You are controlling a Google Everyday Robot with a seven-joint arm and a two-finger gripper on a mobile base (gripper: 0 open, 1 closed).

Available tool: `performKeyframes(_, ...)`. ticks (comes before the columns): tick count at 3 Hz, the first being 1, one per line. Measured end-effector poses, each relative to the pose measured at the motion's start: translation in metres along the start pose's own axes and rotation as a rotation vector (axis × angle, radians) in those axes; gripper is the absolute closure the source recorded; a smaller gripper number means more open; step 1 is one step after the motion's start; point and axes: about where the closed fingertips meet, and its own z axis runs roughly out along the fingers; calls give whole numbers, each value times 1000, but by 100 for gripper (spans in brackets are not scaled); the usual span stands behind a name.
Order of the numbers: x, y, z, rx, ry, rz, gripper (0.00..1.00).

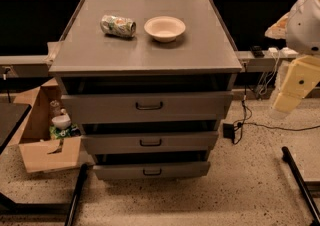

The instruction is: Open bottom drawer

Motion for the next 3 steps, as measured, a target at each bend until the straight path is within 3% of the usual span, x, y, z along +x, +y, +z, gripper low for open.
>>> performKeyframes(1, 0, 0, 5, 0, 0, -3, 0)
performKeyframes(2, 4, 3, 52, -21, 37, -39, 0)
performKeyframes(3, 4, 27, 128, -87, 41, -126, 0)
